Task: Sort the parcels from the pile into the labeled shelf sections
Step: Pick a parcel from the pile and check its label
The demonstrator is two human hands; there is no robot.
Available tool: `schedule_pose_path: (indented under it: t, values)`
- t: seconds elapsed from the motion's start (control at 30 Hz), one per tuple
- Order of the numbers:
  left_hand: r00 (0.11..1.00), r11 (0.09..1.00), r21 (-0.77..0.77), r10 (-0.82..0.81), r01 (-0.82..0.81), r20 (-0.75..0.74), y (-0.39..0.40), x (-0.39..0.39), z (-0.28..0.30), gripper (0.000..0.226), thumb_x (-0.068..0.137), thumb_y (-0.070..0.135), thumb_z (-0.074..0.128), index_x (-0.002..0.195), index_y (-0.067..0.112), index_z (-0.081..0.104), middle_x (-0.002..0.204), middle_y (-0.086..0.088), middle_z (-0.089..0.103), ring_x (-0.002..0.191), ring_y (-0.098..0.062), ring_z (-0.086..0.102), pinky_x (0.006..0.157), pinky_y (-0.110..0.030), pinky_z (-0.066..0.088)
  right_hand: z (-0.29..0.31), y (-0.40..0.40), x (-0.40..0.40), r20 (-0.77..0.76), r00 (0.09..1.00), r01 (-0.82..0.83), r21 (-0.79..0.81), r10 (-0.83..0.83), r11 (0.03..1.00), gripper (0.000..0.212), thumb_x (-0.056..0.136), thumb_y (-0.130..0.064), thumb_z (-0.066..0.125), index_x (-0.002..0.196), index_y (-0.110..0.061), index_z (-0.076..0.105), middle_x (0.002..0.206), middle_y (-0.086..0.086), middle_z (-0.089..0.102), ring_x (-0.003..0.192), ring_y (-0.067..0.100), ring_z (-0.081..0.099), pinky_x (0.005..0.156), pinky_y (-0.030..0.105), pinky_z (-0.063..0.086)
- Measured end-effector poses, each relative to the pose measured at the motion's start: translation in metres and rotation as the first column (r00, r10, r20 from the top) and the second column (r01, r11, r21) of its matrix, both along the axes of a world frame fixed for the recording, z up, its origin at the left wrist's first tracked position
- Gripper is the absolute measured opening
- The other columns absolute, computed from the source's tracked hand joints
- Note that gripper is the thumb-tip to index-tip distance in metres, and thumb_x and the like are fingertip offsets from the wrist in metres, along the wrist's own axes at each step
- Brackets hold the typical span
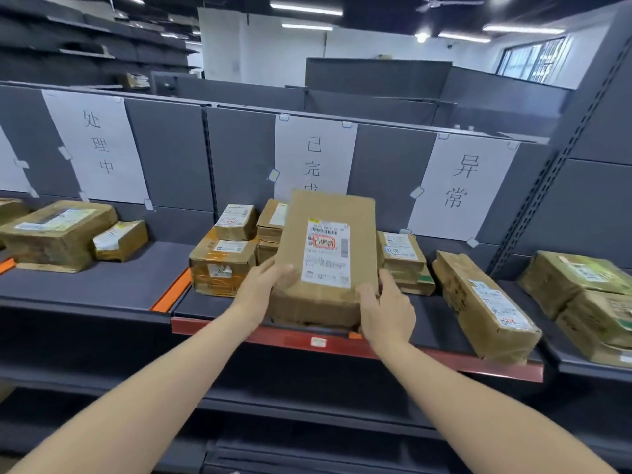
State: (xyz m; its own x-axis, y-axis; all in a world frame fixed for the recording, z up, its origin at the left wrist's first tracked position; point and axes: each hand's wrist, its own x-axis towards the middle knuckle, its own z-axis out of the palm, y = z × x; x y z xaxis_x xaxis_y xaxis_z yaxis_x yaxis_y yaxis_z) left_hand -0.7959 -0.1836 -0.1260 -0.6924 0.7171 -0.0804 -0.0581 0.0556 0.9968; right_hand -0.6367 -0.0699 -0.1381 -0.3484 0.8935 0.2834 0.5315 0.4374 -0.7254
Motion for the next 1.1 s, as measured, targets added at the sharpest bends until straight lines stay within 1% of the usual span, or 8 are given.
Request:
schedule_pose_path:
  t: [0.03, 0.2, 0.37, 0.47, 0.6, 0.77, 0.97, 1.1]
  values:
    - [0.999, 0.999, 0.007, 0.034, -0.034, -0.014, 0.004, -0.007, 0.005, 0.065, 0.056, 0.064, 0.071, 0.112, 0.032, 0.070, 0.117, 0.005, 0.068, 0.114, -0.020, 0.059, 0.106, -0.047, 0.040, 0.008, 0.006, -0.006, -0.010, 1.000, -0.001, 0.029, 0.001, 1.000, 0.057, 0.075, -0.047, 0.030, 0.118, -0.021, 0.057, 0.084, 0.002, 0.063, 0.077, 0.025, 0.052, 0.066, 0.034, 0.035]
    - [0.994, 0.993, 0.066, 0.104, -0.102, -0.019, 0.018, -0.033, 0.040, 0.037, 0.059, 0.063, 0.061, 0.076, 0.034, 0.077, 0.107, 0.004, 0.071, 0.110, -0.020, 0.059, 0.104, -0.042, 0.040, 0.046, 0.035, -0.040, -0.017, 0.999, -0.045, 0.185, 0.049, 0.982, 0.071, 0.069, -0.064, 0.017, 0.105, -0.020, 0.061, 0.074, -0.002, 0.057, 0.074, 0.022, 0.050, 0.062, 0.033, 0.033]
    - [0.993, 0.986, 0.116, 0.120, -0.120, 0.005, 0.035, -0.065, 0.065, 0.028, 0.097, 0.043, 0.044, 0.096, 0.025, 0.065, 0.077, 0.008, 0.071, 0.065, -0.003, 0.066, 0.052, -0.015, 0.049, 0.073, 0.051, -0.072, -0.002, 0.994, -0.107, 0.191, 0.109, 0.976, 0.043, 0.088, -0.055, 0.033, 0.090, -0.021, 0.059, 0.079, -0.003, 0.056, 0.079, 0.021, 0.047, 0.066, 0.033, 0.034]
    - [0.991, 0.990, 0.078, 0.122, -0.118, -0.053, 0.044, -0.084, 0.073, 0.029, 0.096, 0.051, 0.041, 0.090, 0.031, 0.062, 0.082, 0.007, 0.069, 0.079, -0.009, 0.061, 0.074, -0.026, 0.046, 0.082, 0.060, -0.090, 0.015, 0.990, -0.138, 0.143, 0.137, 0.980, 0.035, 0.097, -0.046, 0.040, 0.093, -0.019, 0.060, 0.086, -0.004, 0.058, 0.081, 0.020, 0.050, 0.063, 0.032, 0.031]
    - [0.996, 0.997, 0.009, 0.082, -0.082, -0.040, 0.061, -0.109, 0.078, 0.029, 0.095, 0.054, 0.041, 0.098, 0.030, 0.057, 0.094, 0.005, 0.064, 0.085, -0.009, 0.056, 0.063, -0.026, 0.038, 0.086, 0.072, -0.115, -0.039, 0.985, -0.167, 0.060, 0.169, 0.984, 0.037, 0.099, -0.045, 0.036, 0.104, -0.020, 0.063, 0.092, -0.005, 0.060, 0.086, 0.018, 0.051, 0.068, 0.034, 0.038]
    - [0.994, 0.988, -0.133, 0.069, -0.080, -0.084, 0.074, -0.141, 0.077, 0.062, 0.062, 0.076, 0.046, 0.107, 0.035, 0.060, 0.115, -0.003, 0.060, 0.101, -0.019, 0.057, 0.061, -0.030, 0.037, 0.096, 0.083, -0.144, -0.172, 0.968, -0.204, -0.102, 0.185, 0.974, 0.035, 0.100, -0.043, 0.035, 0.115, -0.023, 0.060, 0.100, -0.004, 0.058, 0.089, 0.016, 0.047, 0.075, 0.034, 0.033]
    - [0.997, 0.991, -0.126, 0.028, -0.036, -0.067, 0.090, -0.171, 0.086, 0.037, 0.074, 0.060, 0.051, 0.091, 0.029, 0.061, 0.105, -0.004, 0.067, 0.091, -0.018, 0.058, 0.072, -0.033, 0.040, 0.090, 0.090, -0.176, -0.155, 0.976, -0.183, -0.189, 0.155, 0.965, 0.038, 0.098, -0.048, 0.036, 0.120, -0.026, 0.059, 0.110, -0.002, 0.057, 0.099, 0.021, 0.047, 0.079, 0.035, 0.033]
    - [0.996, 0.979, -0.184, 0.085, -0.088, -0.029, 0.107, -0.205, 0.067, 0.068, 0.046, 0.070, 0.053, 0.099, 0.030, 0.064, 0.120, -0.008, 0.063, 0.104, -0.025, 0.057, 0.079, -0.036, 0.042, 0.085, 0.092, -0.189, -0.165, 0.976, -0.177, -0.242, 0.140, 0.954, 0.034, 0.098, -0.049, 0.037, 0.111, -0.027, 0.058, 0.107, -0.003, 0.055, 0.098, 0.020, 0.047, 0.079, 0.035, 0.034]
